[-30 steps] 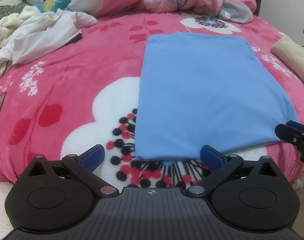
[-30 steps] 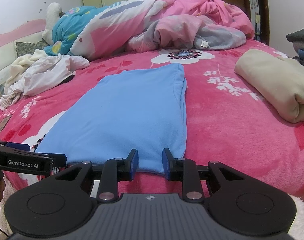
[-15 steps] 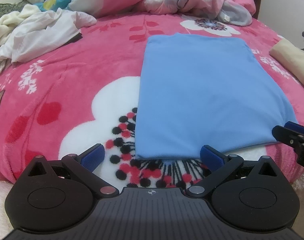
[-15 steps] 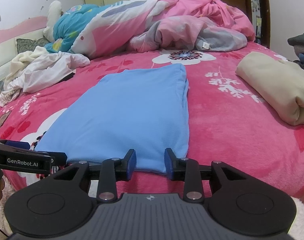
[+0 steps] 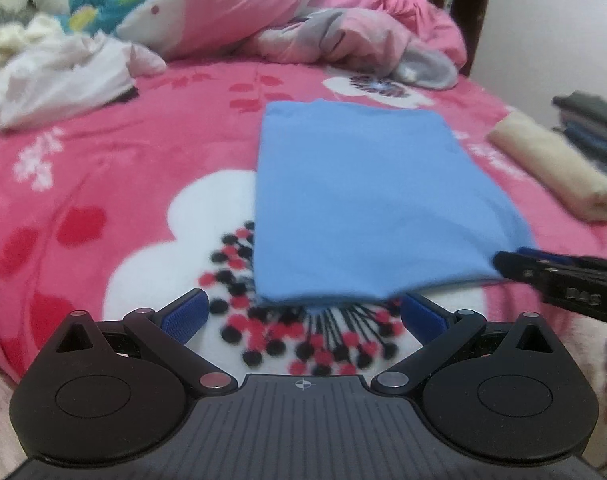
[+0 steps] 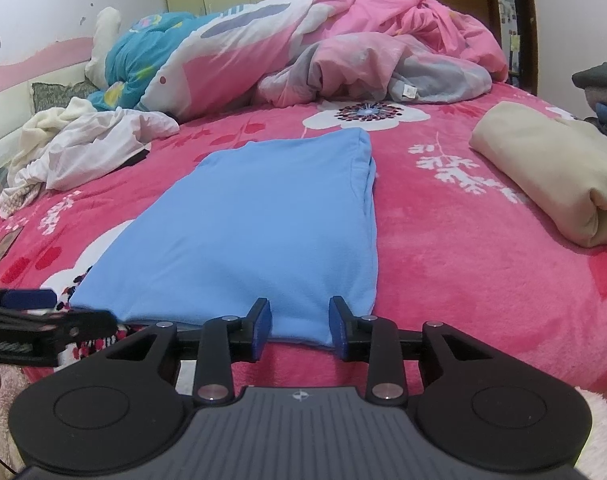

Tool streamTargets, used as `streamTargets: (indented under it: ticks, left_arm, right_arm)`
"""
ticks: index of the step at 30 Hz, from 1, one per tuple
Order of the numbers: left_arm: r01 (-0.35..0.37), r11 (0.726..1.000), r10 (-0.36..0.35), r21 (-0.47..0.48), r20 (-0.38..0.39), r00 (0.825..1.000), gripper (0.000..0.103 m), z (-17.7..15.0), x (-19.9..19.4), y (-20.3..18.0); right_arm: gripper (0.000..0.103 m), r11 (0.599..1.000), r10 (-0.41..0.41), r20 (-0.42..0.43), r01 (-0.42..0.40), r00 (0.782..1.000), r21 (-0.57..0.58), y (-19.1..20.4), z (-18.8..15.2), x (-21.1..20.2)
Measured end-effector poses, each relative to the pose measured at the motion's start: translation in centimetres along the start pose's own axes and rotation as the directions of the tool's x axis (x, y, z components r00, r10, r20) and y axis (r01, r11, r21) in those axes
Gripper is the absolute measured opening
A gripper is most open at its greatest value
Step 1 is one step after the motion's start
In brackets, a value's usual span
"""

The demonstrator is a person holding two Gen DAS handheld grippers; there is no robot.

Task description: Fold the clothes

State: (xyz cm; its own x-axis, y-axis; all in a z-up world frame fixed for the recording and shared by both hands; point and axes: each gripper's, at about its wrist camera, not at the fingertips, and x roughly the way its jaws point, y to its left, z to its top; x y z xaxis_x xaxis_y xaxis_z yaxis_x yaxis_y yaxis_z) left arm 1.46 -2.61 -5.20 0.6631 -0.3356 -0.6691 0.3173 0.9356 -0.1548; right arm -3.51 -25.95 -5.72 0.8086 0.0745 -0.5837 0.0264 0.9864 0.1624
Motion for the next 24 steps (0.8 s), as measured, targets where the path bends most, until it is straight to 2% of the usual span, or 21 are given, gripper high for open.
streamTargets:
  ticks: [4, 9, 12, 15, 21, 23, 24]
  left_arm:
    - [0.028, 0.997, -0.027, -0.067, 0.006, 1.000, 0.103, 0.2, -0.5, 0.6]
    - [0.026, 0.997, -0.016, -0.079, 0.125, 0.992, 0.103, 0.8, -1.6, 0.6]
    - [0.038, 0.998, -0.030, -0.043, 0.184, 0.982, 0.102, 1.2, -1.7, 0.1]
    - [0.043, 0.999, -0.047, 0.025, 0.214, 0.976, 0.096, 1.0, -1.4, -0.5]
    - [0.041, 0.983, -0.082, 0.178, 0.233, 0.969, 0.051, -0.5, -0.7, -1.7]
    - [0.053, 0.974, -0.106, 0.222, 0.236, 0.966, 0.049, -1.0, -0.6, -1.9]
    - [0.062, 0.969, -0.119, 0.238, 0.233, 0.965, 0.041, -1.3, -0.4, -2.0]
  right_arm:
    - [0.037, 1.000, 0.005, 0.011, -0.005, 1.000, -0.007, 0.1, -0.2, 0.0]
    - [0.038, 1.000, 0.021, 0.014, -0.021, 1.000, -0.018, 0.0, -0.3, 0.1]
    - [0.038, 0.999, 0.031, 0.019, -0.031, 0.999, -0.013, -0.2, -0.3, 0.0]
    - [0.038, 0.999, 0.038, 0.028, -0.038, 0.999, -0.014, -0.4, -0.5, -0.1]
    - [0.038, 0.999, 0.039, 0.038, -0.038, 0.999, -0.026, -0.3, -0.7, -0.1]
    - [0.038, 0.999, 0.039, 0.040, -0.037, 0.998, -0.030, -0.2, -0.7, 0.0]
    - [0.038, 0.999, 0.037, 0.041, -0.036, 0.998, -0.031, -0.2, -0.7, 0.0]
